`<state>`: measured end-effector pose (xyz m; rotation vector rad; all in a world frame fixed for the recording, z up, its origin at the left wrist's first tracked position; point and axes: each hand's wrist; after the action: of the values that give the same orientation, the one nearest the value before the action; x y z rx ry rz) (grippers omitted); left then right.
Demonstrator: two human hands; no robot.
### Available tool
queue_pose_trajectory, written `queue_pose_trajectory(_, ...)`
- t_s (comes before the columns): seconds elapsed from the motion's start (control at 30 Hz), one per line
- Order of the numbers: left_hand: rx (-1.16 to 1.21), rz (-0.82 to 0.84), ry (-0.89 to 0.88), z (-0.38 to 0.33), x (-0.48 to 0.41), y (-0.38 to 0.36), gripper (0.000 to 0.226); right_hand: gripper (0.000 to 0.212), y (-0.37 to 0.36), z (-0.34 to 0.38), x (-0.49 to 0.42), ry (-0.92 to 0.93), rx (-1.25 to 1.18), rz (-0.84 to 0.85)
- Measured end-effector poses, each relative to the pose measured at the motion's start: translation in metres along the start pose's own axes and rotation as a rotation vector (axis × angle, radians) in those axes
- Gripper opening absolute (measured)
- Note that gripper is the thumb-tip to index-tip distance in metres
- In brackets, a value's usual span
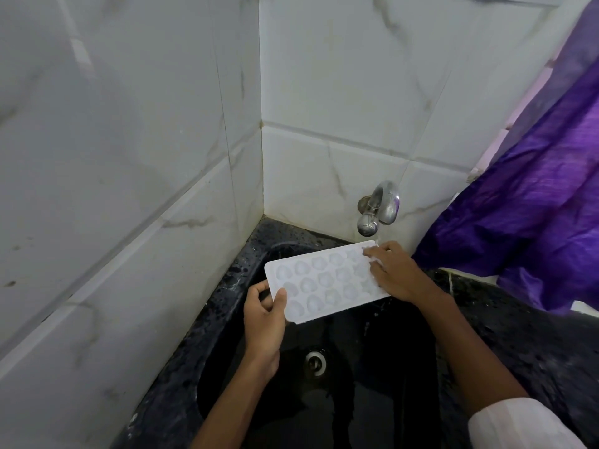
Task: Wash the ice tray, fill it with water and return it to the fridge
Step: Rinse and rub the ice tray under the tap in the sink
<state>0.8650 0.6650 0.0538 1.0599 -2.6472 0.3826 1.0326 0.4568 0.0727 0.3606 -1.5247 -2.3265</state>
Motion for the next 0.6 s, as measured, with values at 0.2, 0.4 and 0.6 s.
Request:
queue_pose_trajectory(0.2,0.004,0.051,0.035,-0.005,-0.001,0.005,0.017,0.033,-0.001,-0.002,0.002,-0.006,-0.005,0.04)
queue_pose_trajectory(0.4,0.053,-0.047,0.053,0.001,0.001,0.001,0.014,0.032,-0.007,0.003,0.011,0.031,-0.192,-0.111)
queue_pose_trajectory(0.6,0.118,-0.107,0.104,0.006,-0.002,-0.003,0.019,0.013,-0.009,-0.001,0.016,0.02,-0.208,-0.128)
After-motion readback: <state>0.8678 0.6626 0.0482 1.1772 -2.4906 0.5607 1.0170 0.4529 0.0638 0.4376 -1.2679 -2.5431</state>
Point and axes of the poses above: each hand's wrist, its own x-axis away from the middle knuckle, its own y-axis out of the back of the hand, z = x × y, and after that the axes turned 6 degrees about -z, right-handed
